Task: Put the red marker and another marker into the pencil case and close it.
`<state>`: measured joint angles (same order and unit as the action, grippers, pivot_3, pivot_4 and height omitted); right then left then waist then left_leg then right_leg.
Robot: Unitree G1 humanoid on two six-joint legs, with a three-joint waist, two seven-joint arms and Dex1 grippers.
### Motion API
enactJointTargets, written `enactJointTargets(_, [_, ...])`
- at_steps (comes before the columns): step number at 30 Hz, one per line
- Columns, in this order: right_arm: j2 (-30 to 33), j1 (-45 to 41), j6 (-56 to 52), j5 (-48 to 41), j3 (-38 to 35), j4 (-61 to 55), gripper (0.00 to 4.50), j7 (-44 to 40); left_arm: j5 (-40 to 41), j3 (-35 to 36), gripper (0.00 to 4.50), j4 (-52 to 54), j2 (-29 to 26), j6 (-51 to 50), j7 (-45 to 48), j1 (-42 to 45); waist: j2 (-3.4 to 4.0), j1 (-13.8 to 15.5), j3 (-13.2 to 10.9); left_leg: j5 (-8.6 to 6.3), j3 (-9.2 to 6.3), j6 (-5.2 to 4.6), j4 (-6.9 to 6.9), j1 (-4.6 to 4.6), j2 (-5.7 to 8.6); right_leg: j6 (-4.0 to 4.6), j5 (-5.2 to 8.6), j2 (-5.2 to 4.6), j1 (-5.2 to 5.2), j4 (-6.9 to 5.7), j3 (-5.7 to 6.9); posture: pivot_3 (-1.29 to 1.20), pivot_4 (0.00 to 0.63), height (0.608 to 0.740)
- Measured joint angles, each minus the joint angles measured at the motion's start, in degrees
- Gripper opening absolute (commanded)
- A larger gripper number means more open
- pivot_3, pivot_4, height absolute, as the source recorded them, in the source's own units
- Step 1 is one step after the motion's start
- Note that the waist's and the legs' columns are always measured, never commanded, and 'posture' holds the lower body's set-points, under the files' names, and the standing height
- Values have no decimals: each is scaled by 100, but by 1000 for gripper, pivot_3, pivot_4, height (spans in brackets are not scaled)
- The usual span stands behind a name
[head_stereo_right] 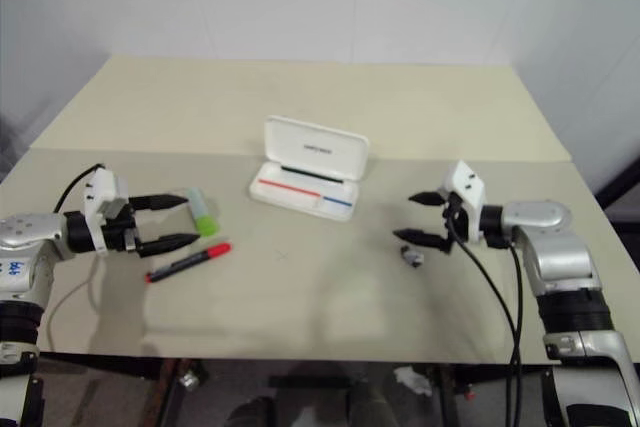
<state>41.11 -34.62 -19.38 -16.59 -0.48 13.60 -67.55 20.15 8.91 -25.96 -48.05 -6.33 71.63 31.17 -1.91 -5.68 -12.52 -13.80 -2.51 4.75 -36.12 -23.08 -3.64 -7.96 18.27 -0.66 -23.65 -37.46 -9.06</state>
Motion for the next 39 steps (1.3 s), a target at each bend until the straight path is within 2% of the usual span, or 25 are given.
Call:
enactJointTargets(13, [-579,49,-136,-155,51,-575,4500,730,-79,-78,4477,-376,80,66,105,412,0,11,0,1,-1,-2,6,0,-3,1,0,5,-2,0,0,0,150,740])
enactJointTargets(18, [-746,-44,-446,-49,481,-773,4500,863,16,64,4477,-165,76,31,73,188,0,10,0,1,0,-2,5,0,-3,2,0,4,-3,-2,-1,0,150,740])
enactJointTargets(25, [-1232,-752,-533,223,1160,-715,4500,810,515,715,4477,561,11,-443,-193,-441,0,-24,0,1,-3,-2,8,0,-7,6,2,6,-6,-4,2,0,150,740])
enactJointTargets(33, [-1784,-1342,-263,832,1809,406,4500,810,552,1057,4477,1088,-114,-617,-377,-1062,-1,-40,1,1,-1,-1,7,-1,-7,7,2,4,-7,-3,3,0,150,740])
enactJointTargets(39, [-2086,-1684,211,1139,1827,1265,4500,813,661,1226,4477,1432,-118,-698,-519,-1388,-1,-68,1,0,-2,1,12,-2,-7,10,4,4,-8,-1,3,0,150,740])
